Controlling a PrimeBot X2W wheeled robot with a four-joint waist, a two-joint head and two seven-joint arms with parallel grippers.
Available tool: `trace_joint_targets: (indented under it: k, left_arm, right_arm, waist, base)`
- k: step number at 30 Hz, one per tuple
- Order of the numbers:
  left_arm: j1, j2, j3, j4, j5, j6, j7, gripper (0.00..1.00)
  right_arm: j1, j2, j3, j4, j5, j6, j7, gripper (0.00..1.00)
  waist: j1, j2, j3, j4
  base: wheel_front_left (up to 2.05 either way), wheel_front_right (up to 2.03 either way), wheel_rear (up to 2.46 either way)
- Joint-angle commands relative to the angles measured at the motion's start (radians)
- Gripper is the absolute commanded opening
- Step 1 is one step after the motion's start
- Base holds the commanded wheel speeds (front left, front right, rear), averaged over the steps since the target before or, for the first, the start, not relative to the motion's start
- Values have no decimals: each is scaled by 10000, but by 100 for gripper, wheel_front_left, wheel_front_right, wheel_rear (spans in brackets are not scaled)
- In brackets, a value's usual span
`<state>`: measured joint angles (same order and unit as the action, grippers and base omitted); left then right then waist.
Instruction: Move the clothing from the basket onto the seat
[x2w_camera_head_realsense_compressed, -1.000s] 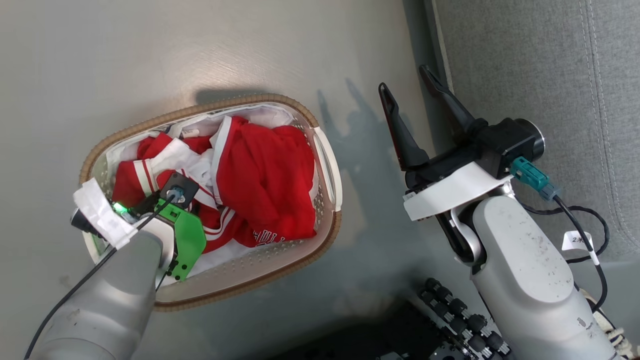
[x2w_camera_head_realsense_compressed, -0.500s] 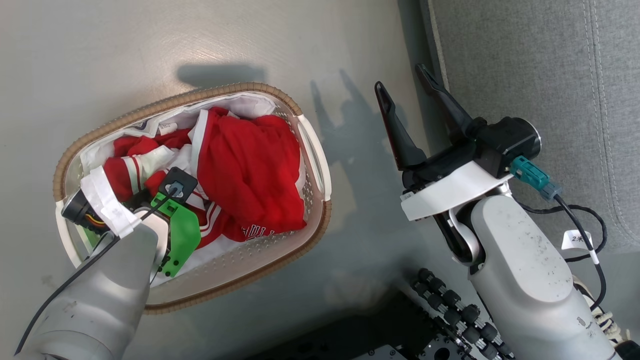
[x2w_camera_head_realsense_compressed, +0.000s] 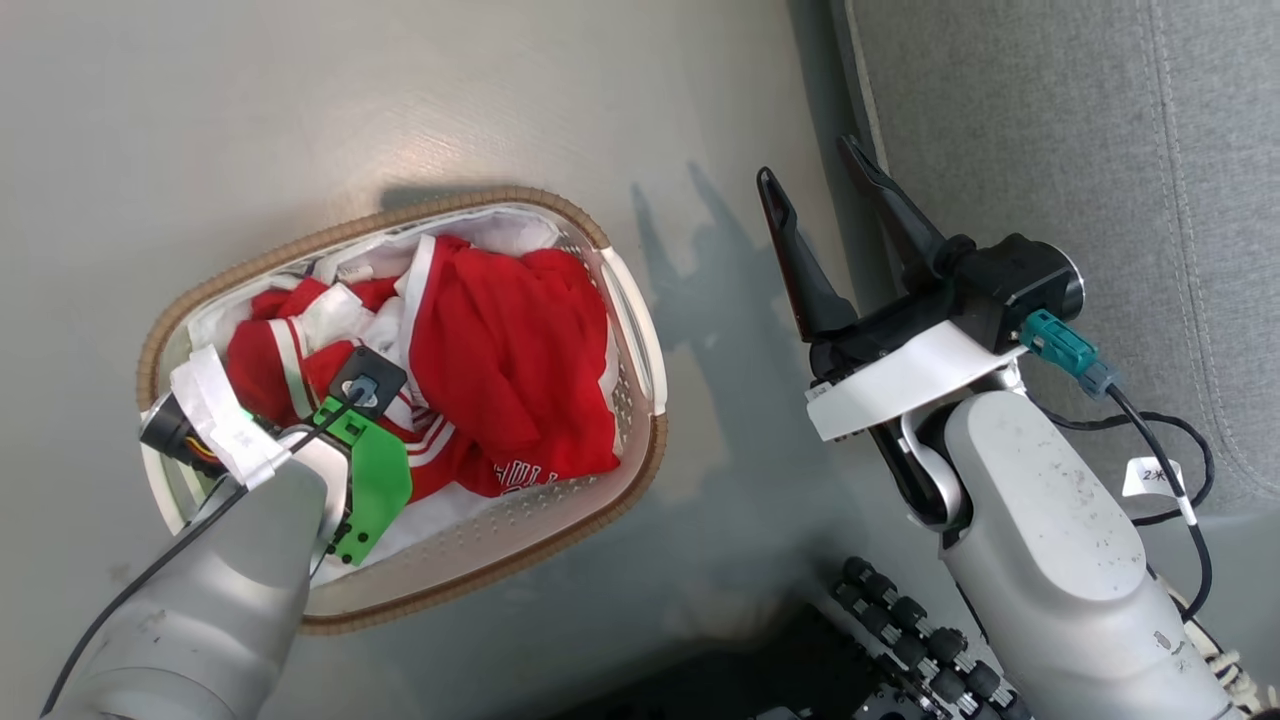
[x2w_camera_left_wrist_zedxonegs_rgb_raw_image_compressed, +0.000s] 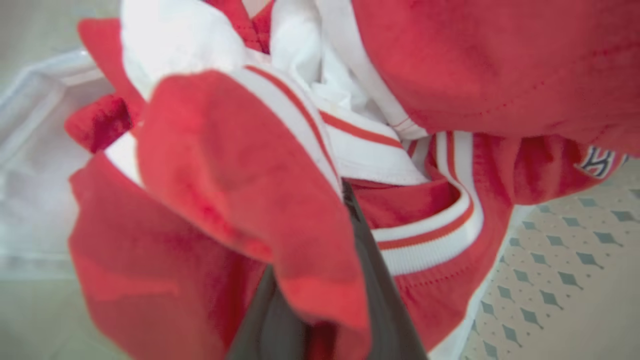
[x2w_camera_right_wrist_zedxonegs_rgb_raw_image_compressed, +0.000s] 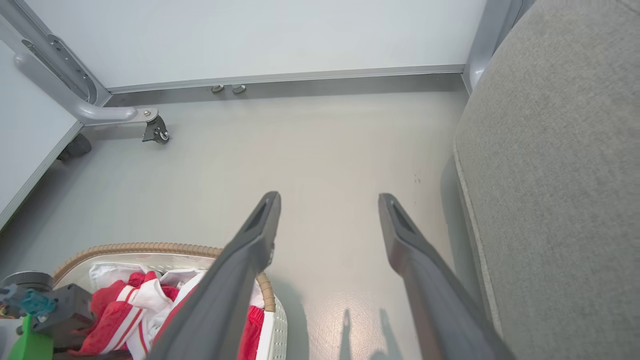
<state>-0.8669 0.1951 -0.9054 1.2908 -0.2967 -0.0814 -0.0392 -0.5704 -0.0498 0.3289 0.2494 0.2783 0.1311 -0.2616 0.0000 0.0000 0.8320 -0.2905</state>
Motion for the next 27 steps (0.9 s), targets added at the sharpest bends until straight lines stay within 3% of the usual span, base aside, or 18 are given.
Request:
trace_joint_targets:
  k: [1,27]
  left_arm:
    - [136,-69,-23,-7,-18,-53,-117,0]
    - [1478,-1207,-34,-556,-1100,-481,-2198,0]
  right_arm:
    - [24,-28,-49,74,-78,-7,-50,100]
    - [1735,-35,-557,1218,-537,-7,-48,100]
  waist:
    - [0,0,-334,126]
    - [0,0,-4441,1642]
  base:
    - [0,0,0]
    - [0,0,0]
